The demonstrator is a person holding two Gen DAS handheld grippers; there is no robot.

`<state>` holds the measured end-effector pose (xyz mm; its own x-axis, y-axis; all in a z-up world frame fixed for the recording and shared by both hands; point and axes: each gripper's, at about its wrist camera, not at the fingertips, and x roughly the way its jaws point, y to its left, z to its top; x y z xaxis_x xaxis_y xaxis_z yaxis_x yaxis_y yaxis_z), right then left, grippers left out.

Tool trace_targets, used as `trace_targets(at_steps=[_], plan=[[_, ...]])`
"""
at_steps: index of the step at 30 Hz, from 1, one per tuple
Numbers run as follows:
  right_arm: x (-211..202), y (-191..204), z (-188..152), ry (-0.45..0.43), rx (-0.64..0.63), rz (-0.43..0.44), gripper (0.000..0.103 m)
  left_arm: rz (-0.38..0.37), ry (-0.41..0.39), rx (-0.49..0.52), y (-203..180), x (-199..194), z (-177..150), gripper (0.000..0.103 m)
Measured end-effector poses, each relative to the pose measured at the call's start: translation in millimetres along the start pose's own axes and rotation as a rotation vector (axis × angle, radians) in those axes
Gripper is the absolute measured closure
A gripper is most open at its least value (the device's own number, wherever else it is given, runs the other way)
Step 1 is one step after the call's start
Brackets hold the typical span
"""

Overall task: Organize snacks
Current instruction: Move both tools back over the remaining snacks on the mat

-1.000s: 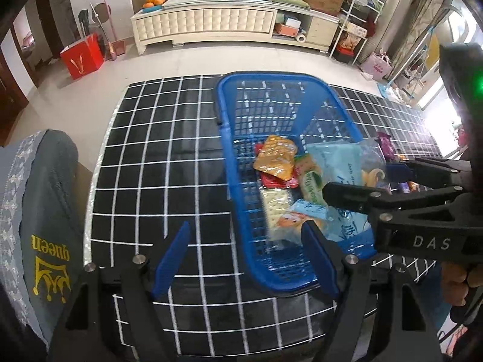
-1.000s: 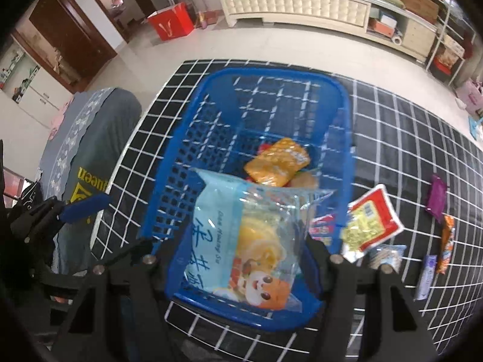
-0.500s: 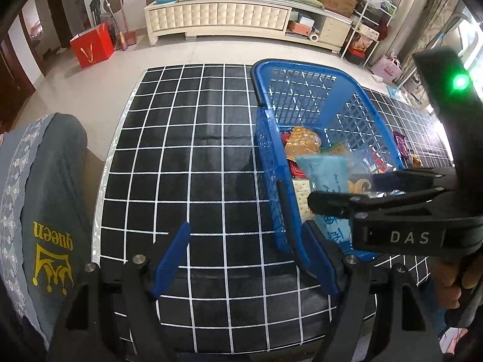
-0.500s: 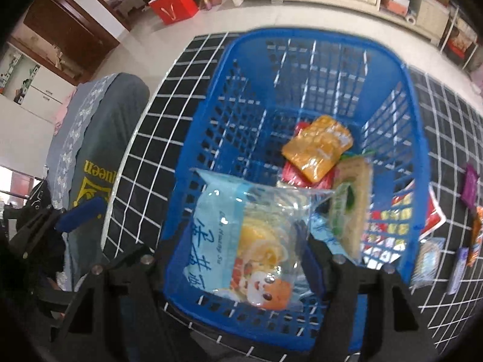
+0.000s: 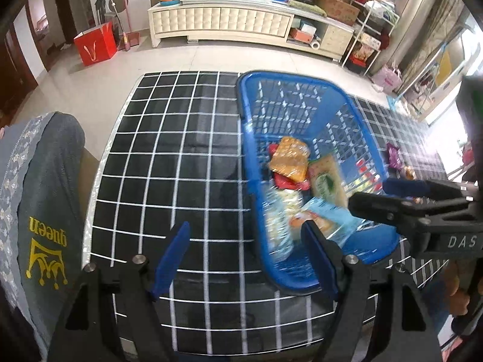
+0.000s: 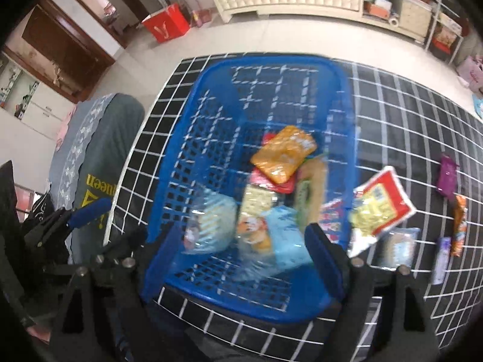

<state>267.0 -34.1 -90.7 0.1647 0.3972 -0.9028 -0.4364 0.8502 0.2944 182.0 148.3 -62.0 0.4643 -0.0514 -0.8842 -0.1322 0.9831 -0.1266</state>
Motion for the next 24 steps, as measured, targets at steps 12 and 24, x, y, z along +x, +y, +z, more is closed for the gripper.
trace_targets(at_steps=[12, 24], plan=[[-69.3, -86.5, -19.0, -0.086, 0.087, -0.061, 0.016, -0.043, -0.030, 0.091, -85.4, -17.2, 17.0, 0.029], [-103.5, -178.6, -60.3, -0.115, 0.171, -0.109, 0.016, -0.043, -0.039, 0.283, -207.2, -3.3, 14.0, 0.021]])
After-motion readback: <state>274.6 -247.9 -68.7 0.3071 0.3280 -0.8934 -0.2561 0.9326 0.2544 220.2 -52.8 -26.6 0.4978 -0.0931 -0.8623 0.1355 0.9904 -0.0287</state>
